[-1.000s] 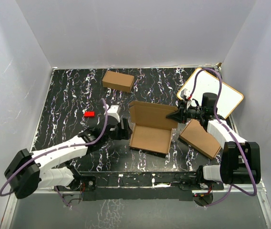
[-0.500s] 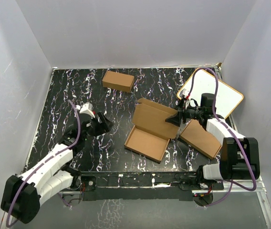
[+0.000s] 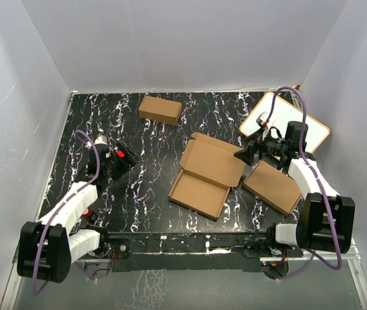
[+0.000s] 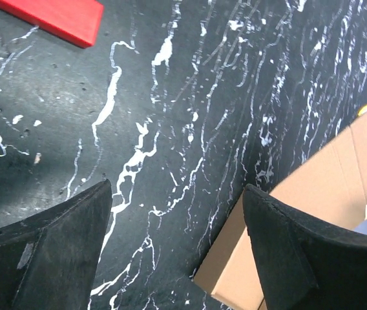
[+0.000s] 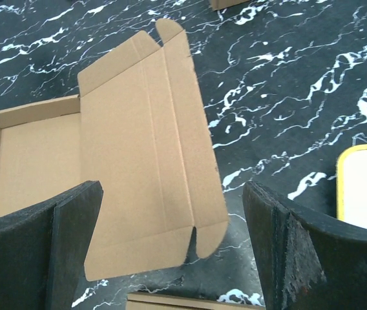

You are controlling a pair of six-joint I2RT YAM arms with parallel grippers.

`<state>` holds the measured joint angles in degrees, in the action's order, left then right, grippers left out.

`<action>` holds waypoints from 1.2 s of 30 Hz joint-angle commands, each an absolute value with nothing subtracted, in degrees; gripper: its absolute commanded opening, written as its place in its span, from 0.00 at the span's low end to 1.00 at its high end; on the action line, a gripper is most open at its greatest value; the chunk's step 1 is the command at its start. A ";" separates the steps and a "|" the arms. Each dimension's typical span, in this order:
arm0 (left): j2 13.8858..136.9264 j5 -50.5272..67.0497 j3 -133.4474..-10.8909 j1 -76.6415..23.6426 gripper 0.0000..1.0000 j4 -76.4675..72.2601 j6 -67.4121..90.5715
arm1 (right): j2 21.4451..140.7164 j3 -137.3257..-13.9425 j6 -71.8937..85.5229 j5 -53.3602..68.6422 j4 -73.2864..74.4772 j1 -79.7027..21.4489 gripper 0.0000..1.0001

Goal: Fold the paper box

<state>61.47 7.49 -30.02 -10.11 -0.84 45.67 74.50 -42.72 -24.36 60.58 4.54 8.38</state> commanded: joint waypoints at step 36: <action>111.95 -18.24 -80.14 -5.73 0.70 42.66 64.03 | 71.92 -45.93 -23.00 62.84 3.96 10.90 0.99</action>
